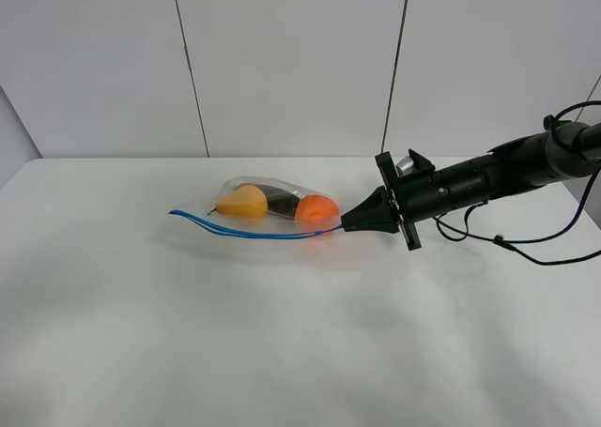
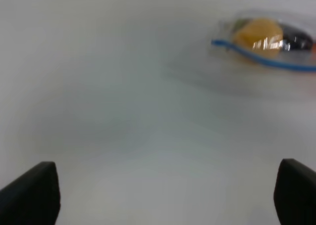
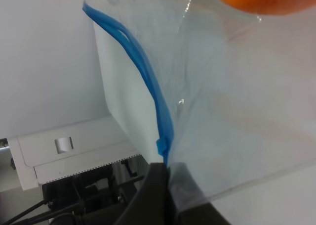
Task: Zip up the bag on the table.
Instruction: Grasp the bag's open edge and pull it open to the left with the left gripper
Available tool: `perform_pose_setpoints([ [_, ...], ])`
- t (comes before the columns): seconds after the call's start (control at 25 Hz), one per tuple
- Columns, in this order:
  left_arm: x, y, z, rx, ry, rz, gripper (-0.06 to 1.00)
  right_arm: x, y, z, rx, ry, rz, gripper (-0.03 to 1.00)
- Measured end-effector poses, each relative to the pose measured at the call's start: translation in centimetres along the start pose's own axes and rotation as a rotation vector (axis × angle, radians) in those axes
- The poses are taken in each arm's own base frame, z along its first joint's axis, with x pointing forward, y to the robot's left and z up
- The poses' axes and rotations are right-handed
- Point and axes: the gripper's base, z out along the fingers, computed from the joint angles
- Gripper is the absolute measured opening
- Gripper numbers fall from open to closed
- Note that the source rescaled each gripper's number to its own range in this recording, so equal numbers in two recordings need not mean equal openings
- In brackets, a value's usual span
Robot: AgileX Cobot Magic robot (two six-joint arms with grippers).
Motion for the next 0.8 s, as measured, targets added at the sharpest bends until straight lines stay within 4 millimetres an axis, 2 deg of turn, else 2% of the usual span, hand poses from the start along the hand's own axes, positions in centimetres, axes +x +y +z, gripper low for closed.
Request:
perform_pose_setpoints([
  [0.12,-3.7,0.2,0.5,-0.002,-0.003,-0.003,1.00,0.0,0.0,0.0,0.000,0.000,0.000,0.00],
  [0.24,-7.8,0.4,2.0,0.002,0.036,-0.009,1.00,0.0,0.0,0.0,0.000,0.000,0.000,0.00],
  [0.4,-12.7,0.6,5.6,0.027,0.104,-0.007,1.00,0.0,0.0,0.0,0.000,0.000,0.000,0.00],
  [0.48,-14.4,0.7,8.2,0.048,0.148,0.025,1.00,0.0,0.0,0.0,0.000,0.000,0.000,0.00],
  [0.6,-16.1,0.8,12.0,0.079,0.186,0.156,1.00,0.0,0.0,0.0,0.000,0.000,0.000,0.00],
  [0.8,-16.4,0.9,17.2,0.154,0.202,0.541,1.00,0.0,0.0,0.0,0.000,0.000,0.000,0.00],
])
